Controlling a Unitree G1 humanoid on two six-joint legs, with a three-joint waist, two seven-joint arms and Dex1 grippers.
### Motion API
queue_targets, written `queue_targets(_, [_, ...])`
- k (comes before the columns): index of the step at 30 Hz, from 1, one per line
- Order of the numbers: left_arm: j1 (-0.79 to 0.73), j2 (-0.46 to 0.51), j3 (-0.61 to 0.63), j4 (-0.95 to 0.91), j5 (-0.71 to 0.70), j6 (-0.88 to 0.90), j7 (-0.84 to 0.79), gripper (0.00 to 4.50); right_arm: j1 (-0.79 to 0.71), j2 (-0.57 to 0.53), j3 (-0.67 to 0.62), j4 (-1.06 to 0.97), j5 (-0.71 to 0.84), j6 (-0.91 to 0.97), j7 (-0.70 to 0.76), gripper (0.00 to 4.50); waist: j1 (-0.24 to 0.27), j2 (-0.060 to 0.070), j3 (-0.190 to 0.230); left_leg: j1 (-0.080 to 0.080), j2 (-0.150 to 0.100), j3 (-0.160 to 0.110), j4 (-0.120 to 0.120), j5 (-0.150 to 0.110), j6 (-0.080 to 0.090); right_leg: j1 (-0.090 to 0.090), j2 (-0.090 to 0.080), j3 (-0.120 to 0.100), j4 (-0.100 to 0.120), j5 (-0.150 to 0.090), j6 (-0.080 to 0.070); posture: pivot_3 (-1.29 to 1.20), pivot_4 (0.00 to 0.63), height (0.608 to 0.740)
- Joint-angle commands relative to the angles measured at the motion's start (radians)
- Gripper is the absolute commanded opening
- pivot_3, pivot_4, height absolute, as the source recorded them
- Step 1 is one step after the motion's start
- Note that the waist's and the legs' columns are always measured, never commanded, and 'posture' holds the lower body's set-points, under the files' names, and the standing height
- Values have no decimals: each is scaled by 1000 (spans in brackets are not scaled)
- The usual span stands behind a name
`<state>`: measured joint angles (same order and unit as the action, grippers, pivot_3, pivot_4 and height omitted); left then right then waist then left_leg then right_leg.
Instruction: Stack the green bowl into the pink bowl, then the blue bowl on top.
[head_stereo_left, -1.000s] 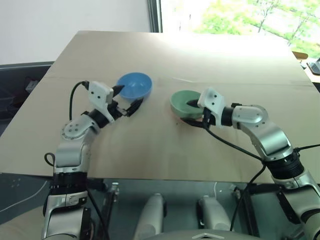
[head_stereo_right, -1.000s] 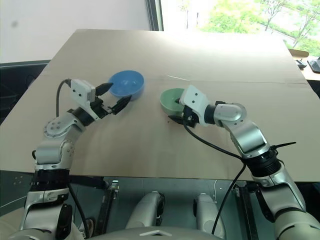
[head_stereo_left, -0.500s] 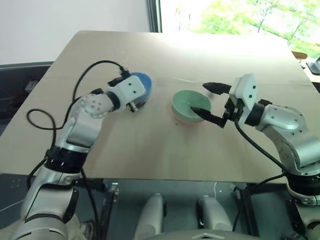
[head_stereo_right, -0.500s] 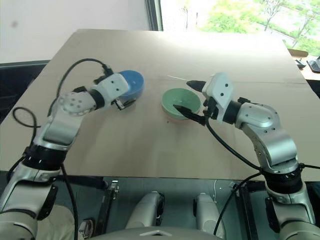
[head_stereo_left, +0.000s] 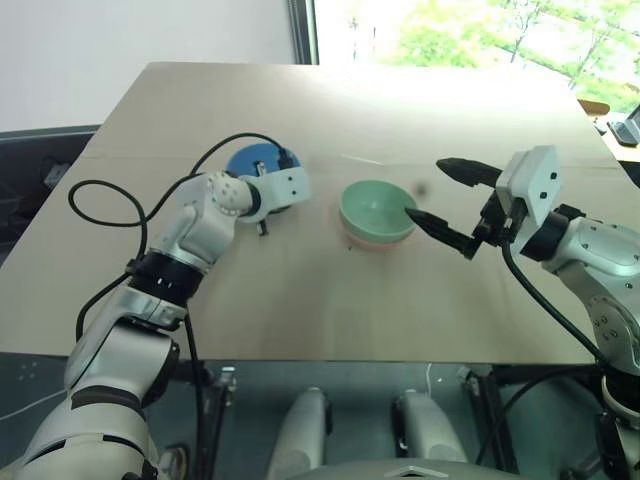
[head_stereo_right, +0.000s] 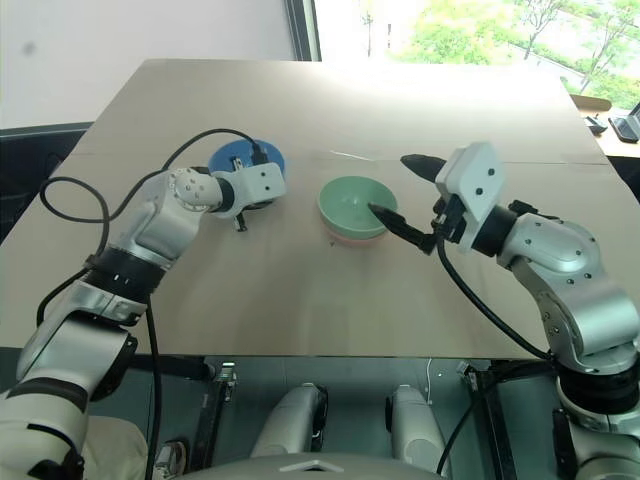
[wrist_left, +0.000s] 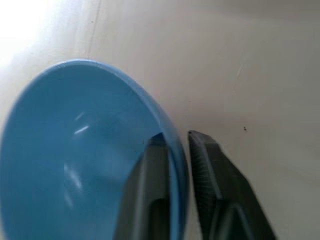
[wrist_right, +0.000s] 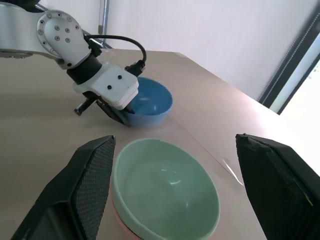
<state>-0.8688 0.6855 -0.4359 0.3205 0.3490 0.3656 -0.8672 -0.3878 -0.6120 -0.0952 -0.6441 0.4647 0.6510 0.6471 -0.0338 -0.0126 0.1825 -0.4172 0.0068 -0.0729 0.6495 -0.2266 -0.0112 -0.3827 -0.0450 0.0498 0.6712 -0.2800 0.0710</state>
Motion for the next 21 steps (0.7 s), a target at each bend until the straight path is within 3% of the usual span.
queue_targets(1, [-40, -5, 51, -45, -45, -11, -59, 270, 17, -18, -56, -51, 22, -3, -22, 4013, 0, 0, 0, 0, 0, 0, 0, 0, 0, 0, 0, 0, 0, 0, 0, 0, 150, 740])
queue_targets(13, [-96, -46, 151, -207, -190, -85, -129, 270, 130, -81, -138, -125, 63, 23, -52, 4013, 3, 0, 0, 0, 0, 0, 1, 0, 0, 0, -1, 0, 0, 0, 0, 0, 150, 740])
queue_targets(21, [-103, -89, 153, -250, -363, -205, -314, 270, 232, -135, -262, -191, 119, 71, -78, 4013, 2, 0, 0, 0, 0, 0, 1, 0, 0, 0, 0, 0, 0, 0, 0, 0, 150, 740])
